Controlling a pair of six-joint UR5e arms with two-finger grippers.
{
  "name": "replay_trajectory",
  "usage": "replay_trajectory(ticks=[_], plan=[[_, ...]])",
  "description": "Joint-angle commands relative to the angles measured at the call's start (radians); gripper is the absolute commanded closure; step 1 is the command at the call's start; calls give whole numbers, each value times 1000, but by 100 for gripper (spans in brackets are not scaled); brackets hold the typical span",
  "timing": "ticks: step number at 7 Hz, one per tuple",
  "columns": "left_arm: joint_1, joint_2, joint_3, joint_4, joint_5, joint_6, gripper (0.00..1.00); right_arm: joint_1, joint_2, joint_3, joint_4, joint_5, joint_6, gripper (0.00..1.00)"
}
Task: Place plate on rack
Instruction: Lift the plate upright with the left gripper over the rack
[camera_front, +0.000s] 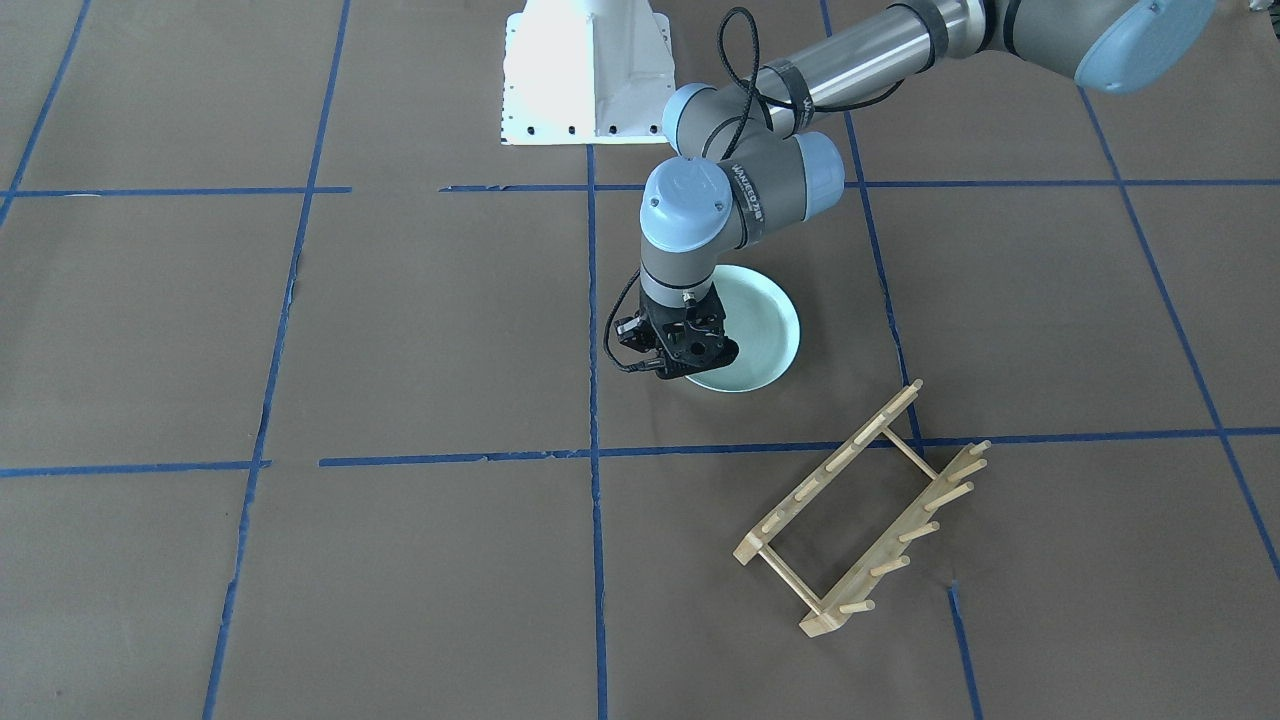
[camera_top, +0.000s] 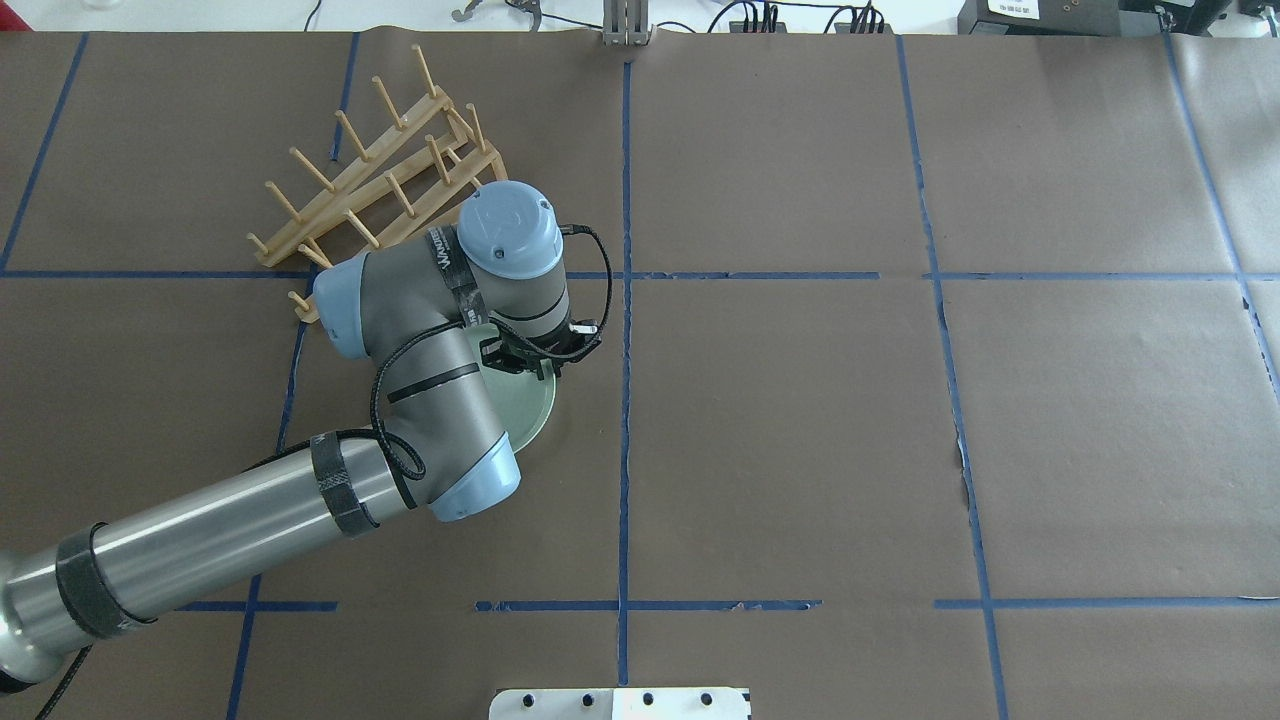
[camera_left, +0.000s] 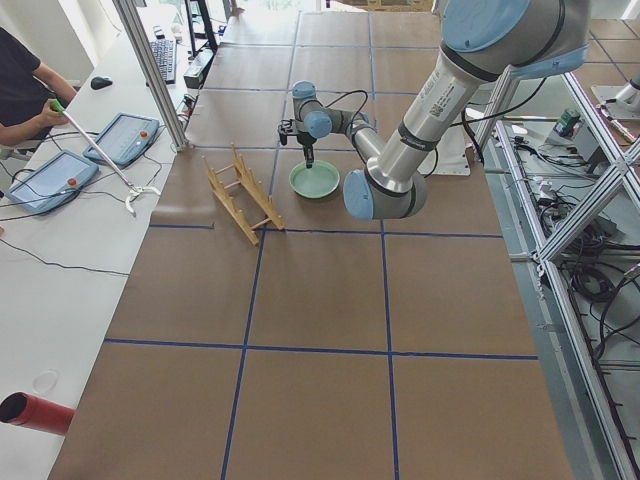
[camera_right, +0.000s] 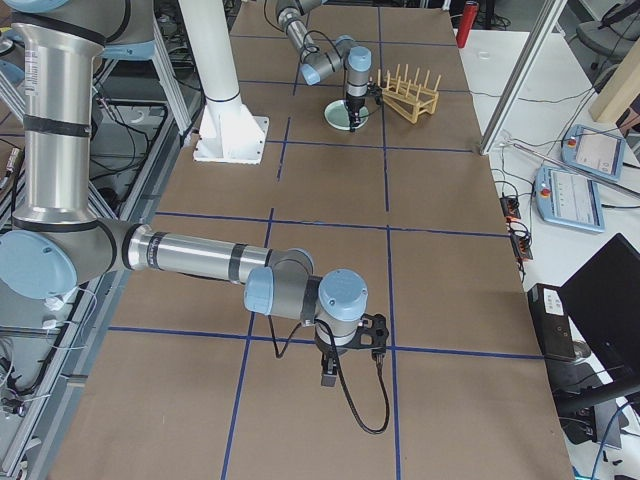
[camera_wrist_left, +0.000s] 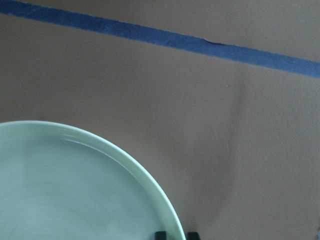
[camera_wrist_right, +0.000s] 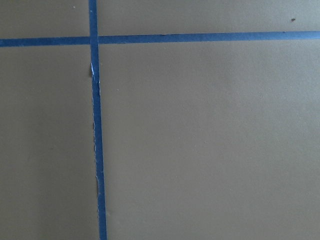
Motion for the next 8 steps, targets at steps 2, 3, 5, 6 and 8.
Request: replay_trajectory(ticks=[2,3,5,6,8], plan=[[-142,3,-119,1,-113,-97,100,0,0,0,0,0,0,0],[-209,6,-214,-29,-127,-161,100,0,0,0,0,0,0,0],[-289,85,-389,-205,-127,-301,100,0,0,0,0,0,0,0],[-341,117,-416,-370,-126,-412,100,0,0,-1,0,0,0,0],[-423,200,-392,-710,-114,-546,100,0,0,-1,0,0,0,0]])
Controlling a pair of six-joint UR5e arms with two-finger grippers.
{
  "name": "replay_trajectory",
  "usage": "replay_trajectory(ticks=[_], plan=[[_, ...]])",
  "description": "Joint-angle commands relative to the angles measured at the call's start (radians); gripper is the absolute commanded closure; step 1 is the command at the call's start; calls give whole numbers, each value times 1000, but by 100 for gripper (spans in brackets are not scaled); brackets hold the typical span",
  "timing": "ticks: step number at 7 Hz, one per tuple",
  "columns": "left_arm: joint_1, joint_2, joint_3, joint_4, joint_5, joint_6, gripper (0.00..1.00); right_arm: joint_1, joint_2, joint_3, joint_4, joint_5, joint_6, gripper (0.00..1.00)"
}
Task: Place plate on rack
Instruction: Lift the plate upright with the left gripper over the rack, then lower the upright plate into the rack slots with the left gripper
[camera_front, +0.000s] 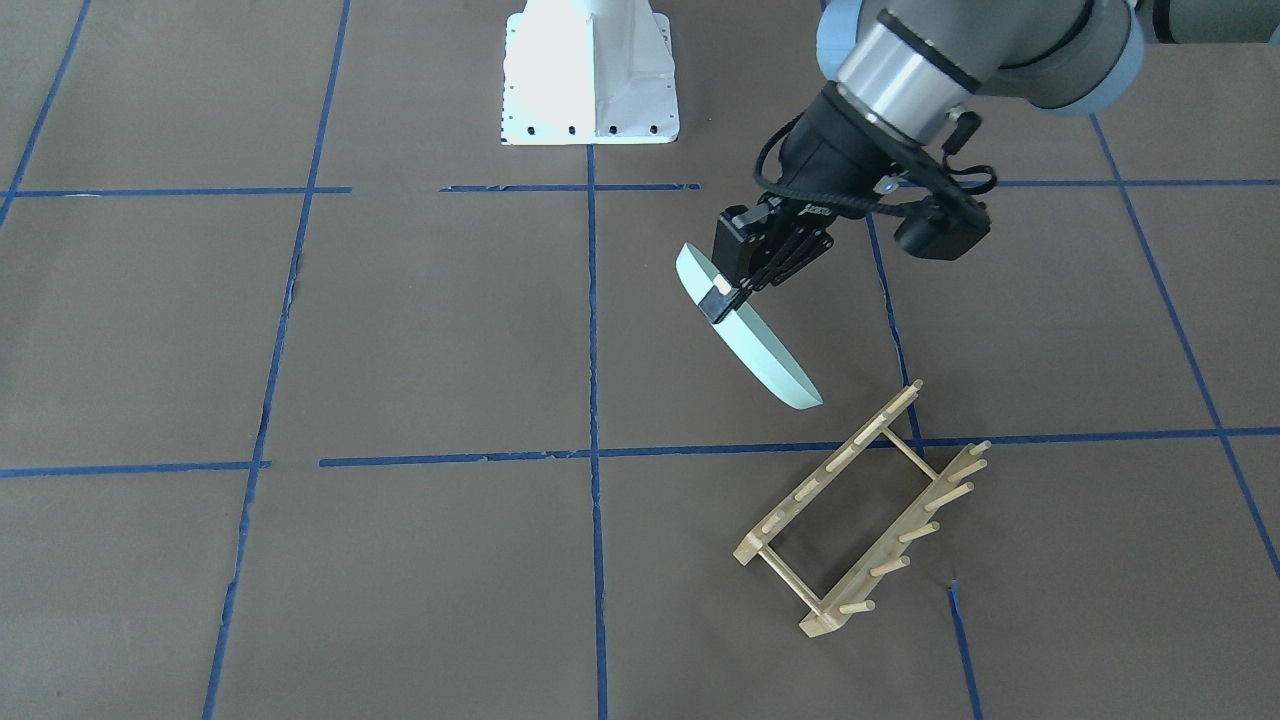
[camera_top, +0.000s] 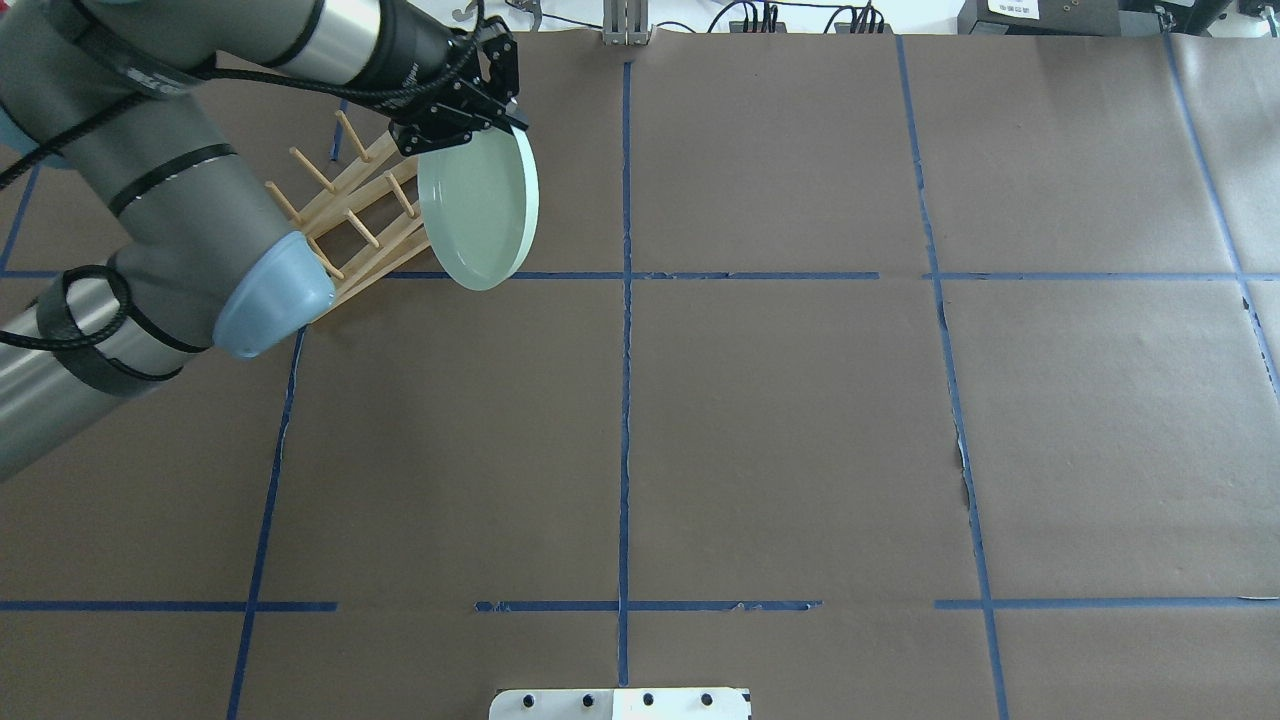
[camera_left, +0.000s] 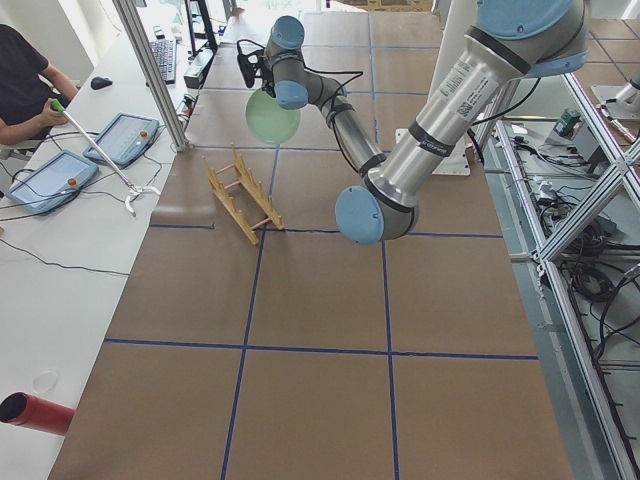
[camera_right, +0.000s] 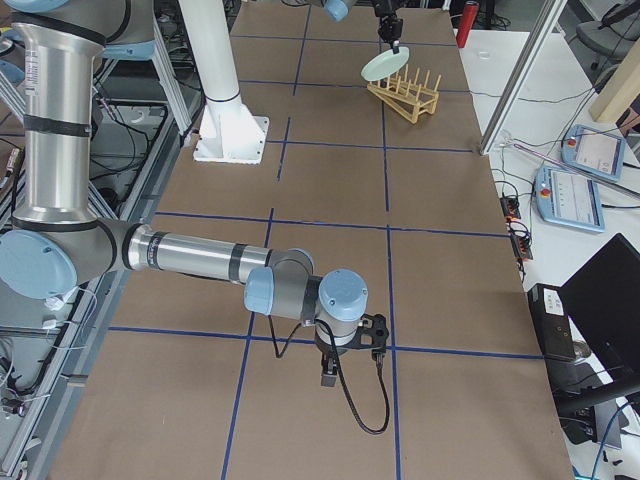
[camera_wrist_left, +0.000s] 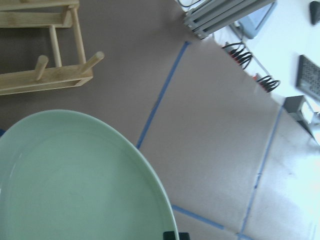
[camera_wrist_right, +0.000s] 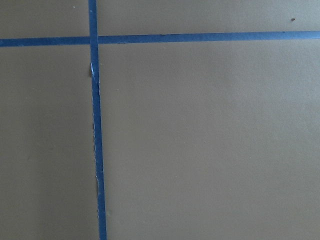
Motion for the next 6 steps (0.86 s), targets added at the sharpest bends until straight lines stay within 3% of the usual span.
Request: replay_trajectory(ticks=[1,3,4,6], plan=[[-85,54,66,-265,29,-79,100,0,0,-1,0,0,0,0],[-110,51,222,-507,149,-132,100,0,0,1,0,0,0,0],[-105,50,314,-663,300,-179,100,0,0,1,0,0,0,0],[-104,51,375,-737,310,-173,100,0,0,-1,0,0,0,0]])
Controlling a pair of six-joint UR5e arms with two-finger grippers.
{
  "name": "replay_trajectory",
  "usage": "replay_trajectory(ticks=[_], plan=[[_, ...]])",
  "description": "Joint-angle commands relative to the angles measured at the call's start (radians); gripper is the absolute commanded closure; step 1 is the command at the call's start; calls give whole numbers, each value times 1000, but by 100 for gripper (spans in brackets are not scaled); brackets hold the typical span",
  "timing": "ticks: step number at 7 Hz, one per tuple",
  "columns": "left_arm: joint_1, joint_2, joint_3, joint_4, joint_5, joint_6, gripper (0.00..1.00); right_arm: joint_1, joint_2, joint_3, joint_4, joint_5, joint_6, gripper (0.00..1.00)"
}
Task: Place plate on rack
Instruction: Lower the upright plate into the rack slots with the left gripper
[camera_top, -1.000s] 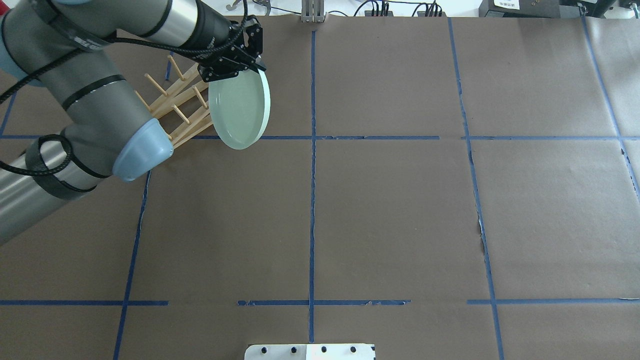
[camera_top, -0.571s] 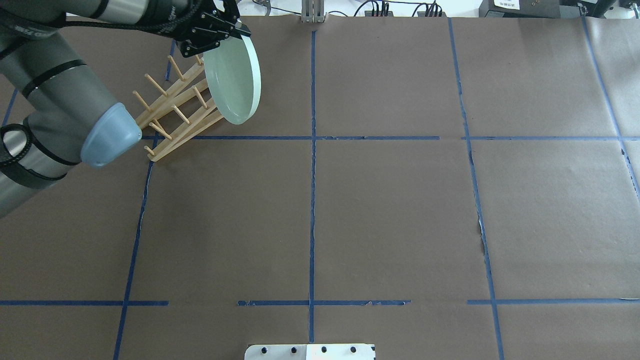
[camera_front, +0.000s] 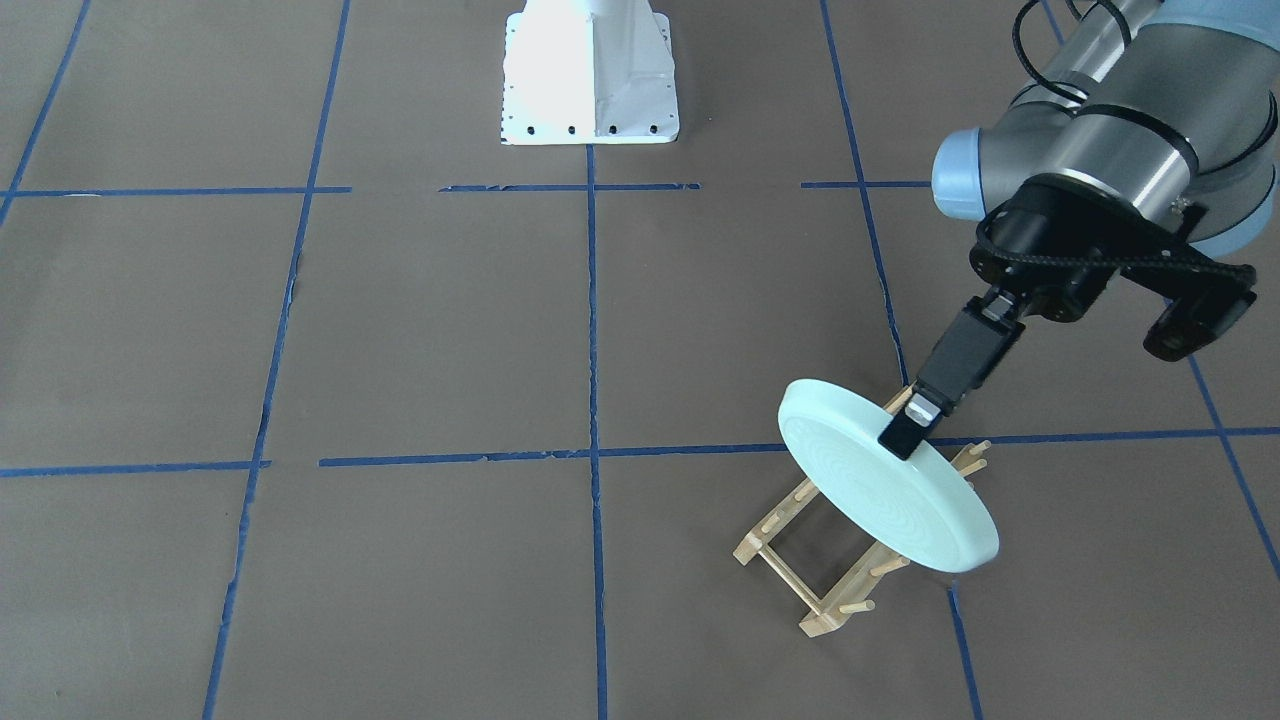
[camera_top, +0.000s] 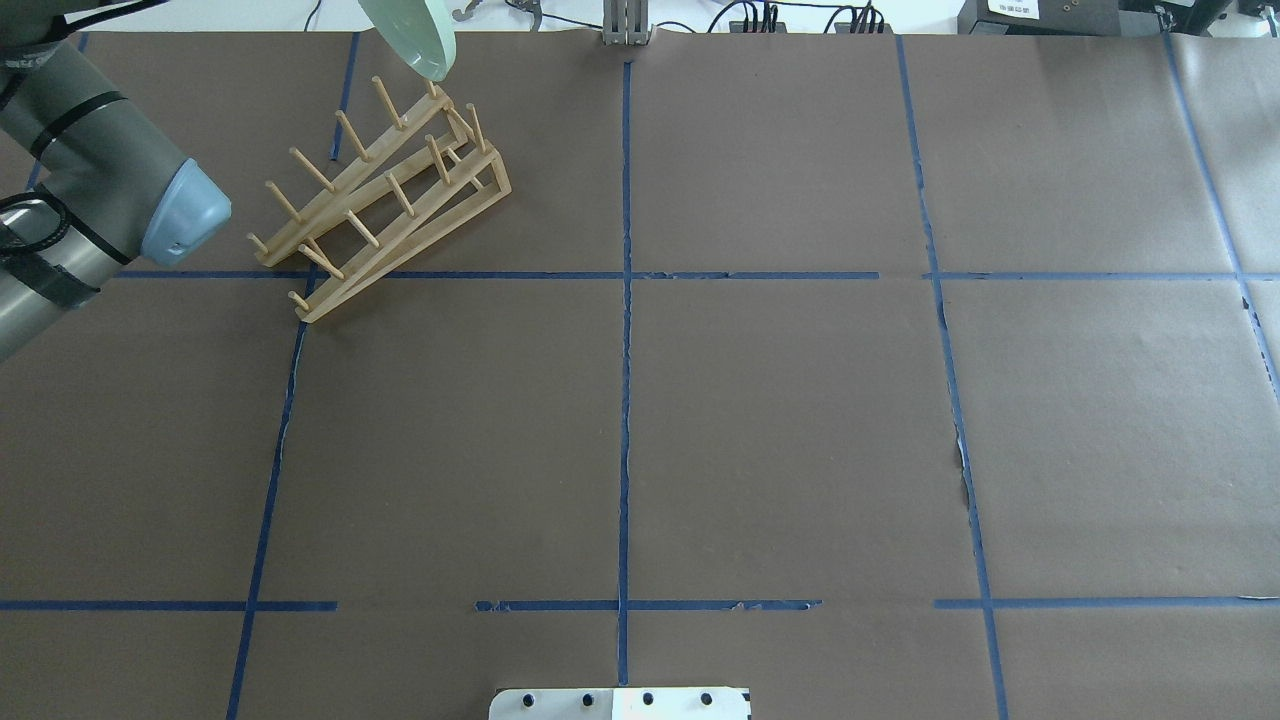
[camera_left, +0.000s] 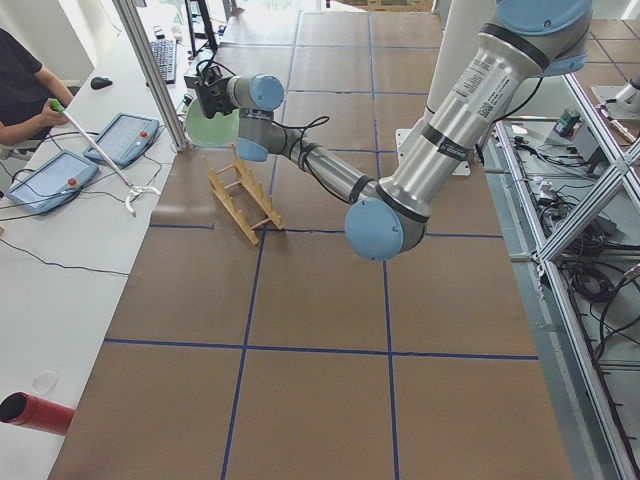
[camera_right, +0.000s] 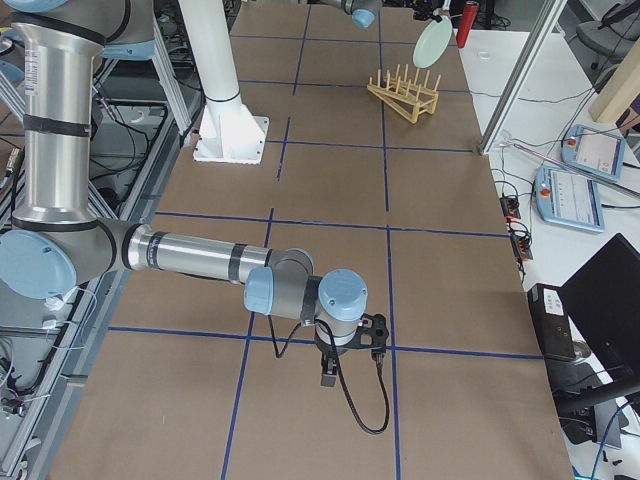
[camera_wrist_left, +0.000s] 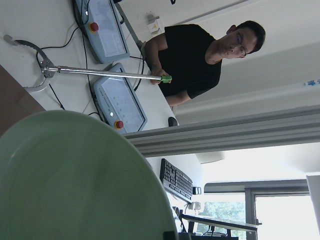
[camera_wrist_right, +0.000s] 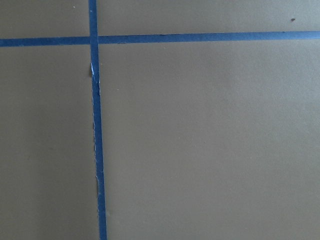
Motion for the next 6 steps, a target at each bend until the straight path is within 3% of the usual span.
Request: replay_trajectory(ticks=[1,2,6], plan=[[6,-3,80,-83,24,-1,100,0,0,-1,0,0,0,0],[26,-3,107,-133,30,-2,100,0,0,-1,0,0,0,0],[47,16,109,-135,23,7,100,0,0,-1,0,0,0,0]])
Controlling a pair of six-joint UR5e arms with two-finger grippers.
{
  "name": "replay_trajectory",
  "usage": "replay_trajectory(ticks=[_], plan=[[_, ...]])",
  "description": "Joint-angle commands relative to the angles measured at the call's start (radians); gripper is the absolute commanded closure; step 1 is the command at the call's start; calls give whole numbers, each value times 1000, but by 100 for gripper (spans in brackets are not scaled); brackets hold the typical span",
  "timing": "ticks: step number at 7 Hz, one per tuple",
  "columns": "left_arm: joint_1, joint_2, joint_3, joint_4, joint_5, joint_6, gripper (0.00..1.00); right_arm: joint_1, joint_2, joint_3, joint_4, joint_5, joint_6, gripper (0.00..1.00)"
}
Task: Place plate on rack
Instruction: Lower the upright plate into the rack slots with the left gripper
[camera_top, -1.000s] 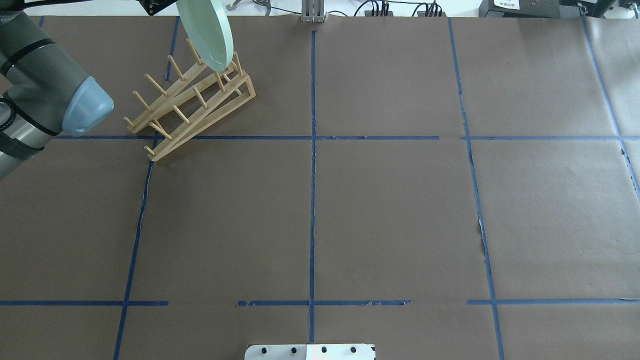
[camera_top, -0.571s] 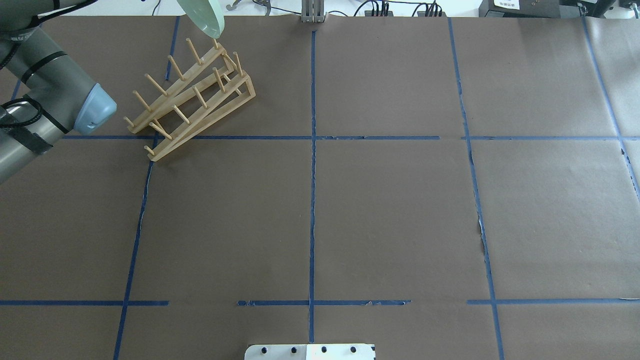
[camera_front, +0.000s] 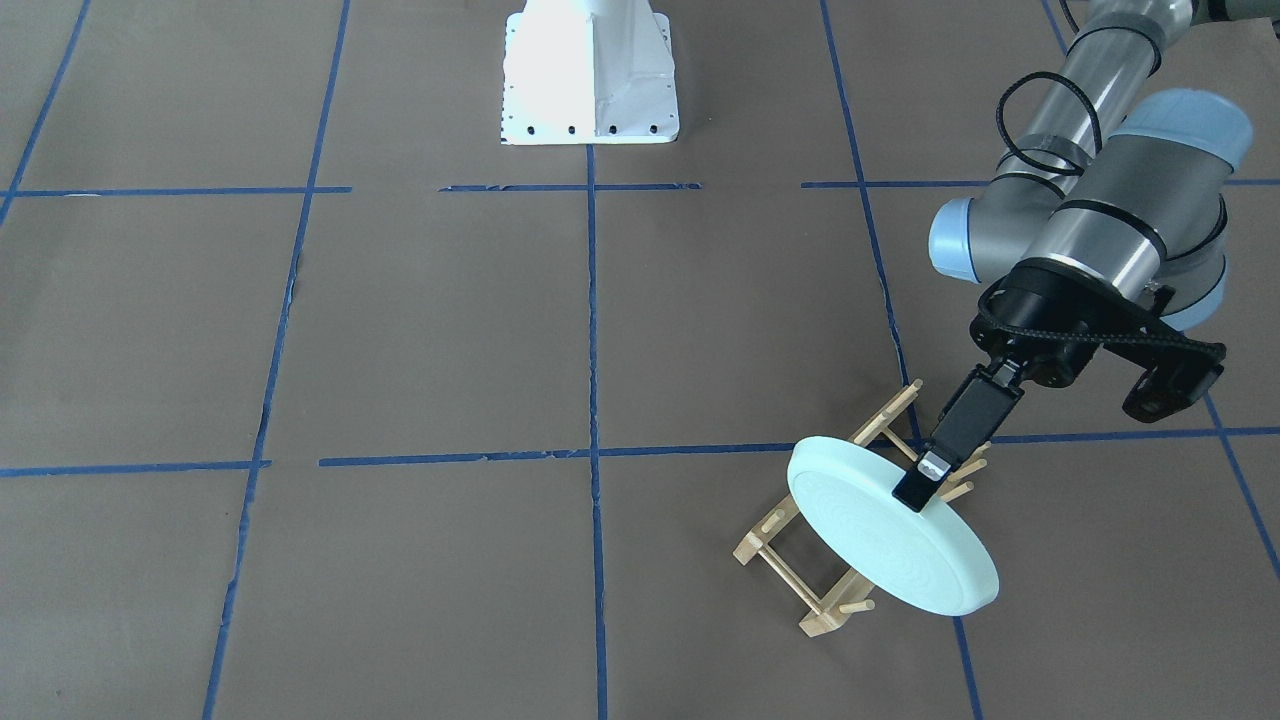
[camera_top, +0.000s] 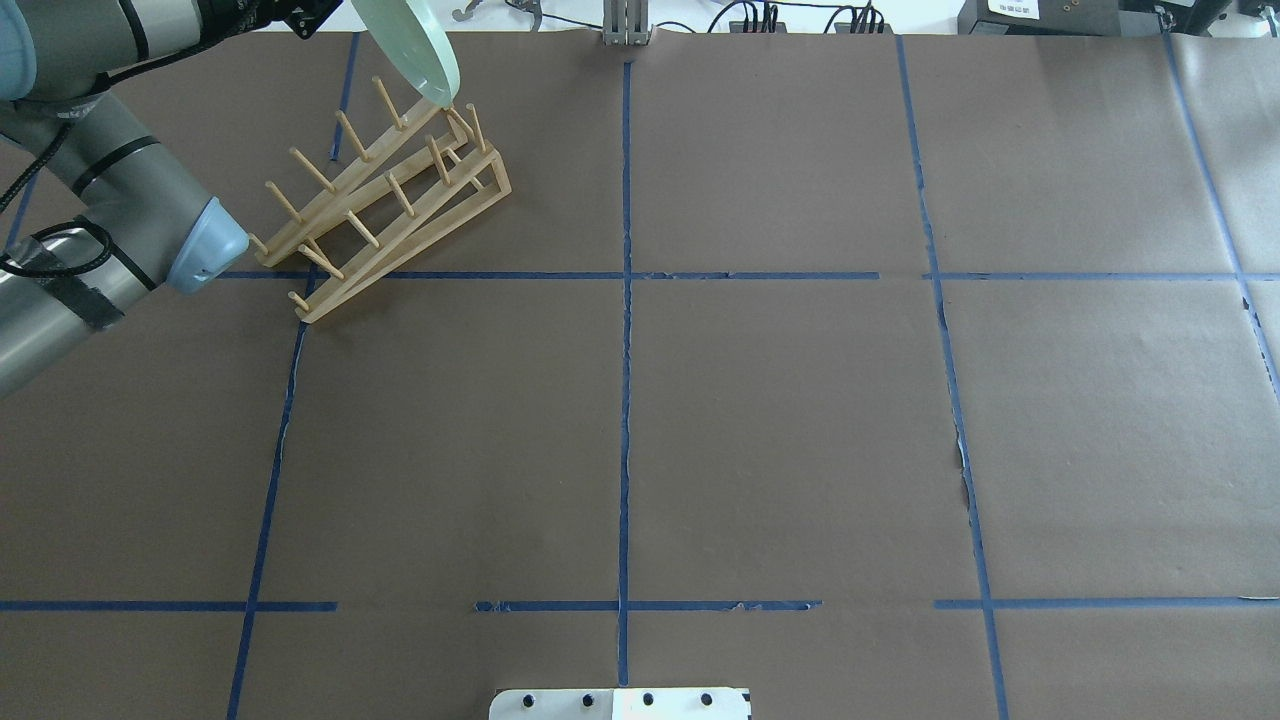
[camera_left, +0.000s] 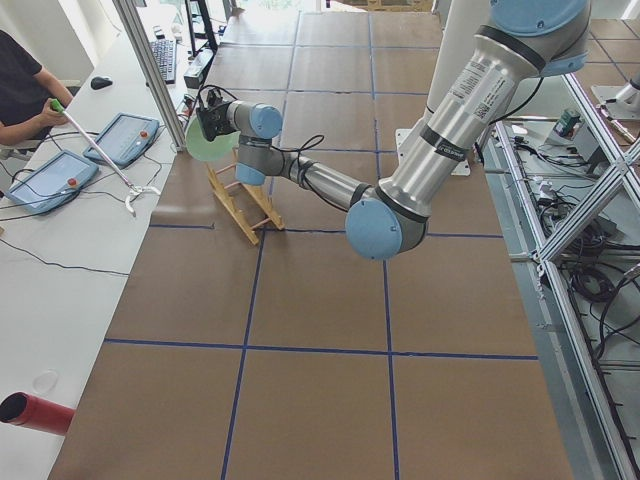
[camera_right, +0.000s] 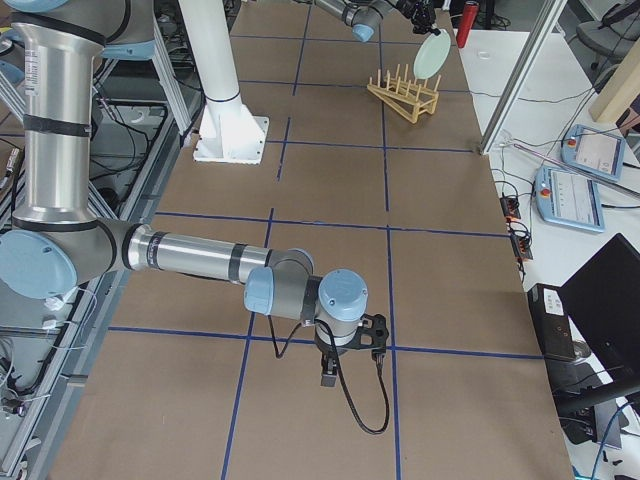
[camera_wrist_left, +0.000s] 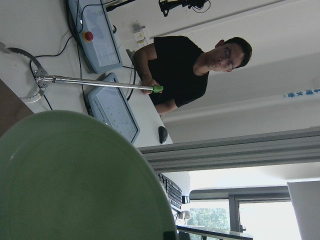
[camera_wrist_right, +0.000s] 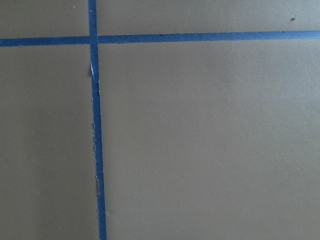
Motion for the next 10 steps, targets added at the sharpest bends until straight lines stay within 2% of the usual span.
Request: replay_trajectory(ticks=[1,9,10], plan=[[21,15,5,0,-1,8,100,0,0,0,0,0,0,0],[64,9,76,0,4,68,100,0,0,0,0,0,0,0],[64,9,76,1,4,68,50,0,0,1,0,0,0,0]])
